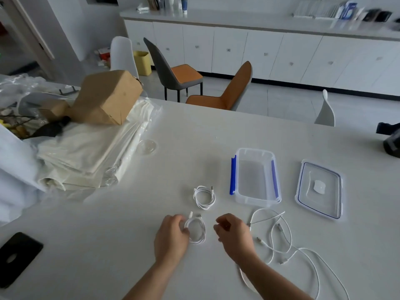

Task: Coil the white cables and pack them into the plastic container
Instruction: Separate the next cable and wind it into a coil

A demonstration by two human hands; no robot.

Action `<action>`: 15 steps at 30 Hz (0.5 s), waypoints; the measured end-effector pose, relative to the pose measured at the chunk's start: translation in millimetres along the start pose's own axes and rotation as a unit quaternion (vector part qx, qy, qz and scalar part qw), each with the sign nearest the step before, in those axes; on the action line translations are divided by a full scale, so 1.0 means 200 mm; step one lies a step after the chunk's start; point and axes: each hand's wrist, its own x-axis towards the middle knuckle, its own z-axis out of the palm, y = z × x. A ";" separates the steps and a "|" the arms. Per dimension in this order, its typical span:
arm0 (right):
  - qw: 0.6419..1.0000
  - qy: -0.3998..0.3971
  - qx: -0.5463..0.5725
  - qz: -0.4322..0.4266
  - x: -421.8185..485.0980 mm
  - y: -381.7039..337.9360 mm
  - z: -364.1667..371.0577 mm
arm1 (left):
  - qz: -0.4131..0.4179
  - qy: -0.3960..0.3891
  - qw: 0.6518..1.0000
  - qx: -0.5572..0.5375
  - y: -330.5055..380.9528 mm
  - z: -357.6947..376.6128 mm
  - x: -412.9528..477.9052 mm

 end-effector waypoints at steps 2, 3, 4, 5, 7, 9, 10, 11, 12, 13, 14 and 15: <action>1.000 0.020 0.008 -0.001 -0.04 0.04 -0.09 | 0.047 0.000 0.999 0.024 0.03 0.00 -0.02; 0.999 0.032 0.013 0.000 -0.06 0.07 -0.14 | 0.070 -0.002 0.997 0.028 0.06 0.01 -0.03; 0.999 0.044 0.016 0.000 -0.08 0.09 -0.19 | 0.088 -0.006 0.996 0.030 0.08 0.01 -0.04; 0.998 0.054 0.017 0.004 -0.09 0.12 -0.23 | 0.102 -0.011 0.994 0.033 0.11 0.02 -0.06; 0.997 0.073 0.023 0.015 -0.14 0.17 -0.32 | 0.121 -0.022 0.992 0.035 0.17 0.05 -0.09; 0.994 0.100 0.029 0.023 -0.18 0.24 -0.42 | 0.133 -0.038 0.990 0.026 0.22 0.08 -0.13; 0.993 0.117 0.024 0.026 -0.20 0.28 -0.47 | 0.141 -0.045 0.989 0.023 0.24 0.10 -0.14; 0.991 0.131 0.018 0.031 -0.22 0.32 -0.52 | 0.150 -0.051 0.987 0.020 0.26 0.12 -0.16; 0.989 0.141 0.010 0.037 -0.24 0.36 -0.57 | 0.160 -0.057 0.985 0.016 0.29 0.14 -0.18; 0.988 0.147 0.005 0.041 -0.26 0.40 -0.61 | 0.167 -0.062 0.984 0.011 0.31 0.17 -0.20; 0.988 0.147 -0.004 0.044 -0.28 0.43 -0.64 | 0.170 -0.071 0.983 0.010 0.33 0.19 -0.21; 0.988 0.144 -0.021 0.044 -0.29 0.46 -0.66 | 0.168 -0.084 0.982 0.016 0.35 0.22 -0.23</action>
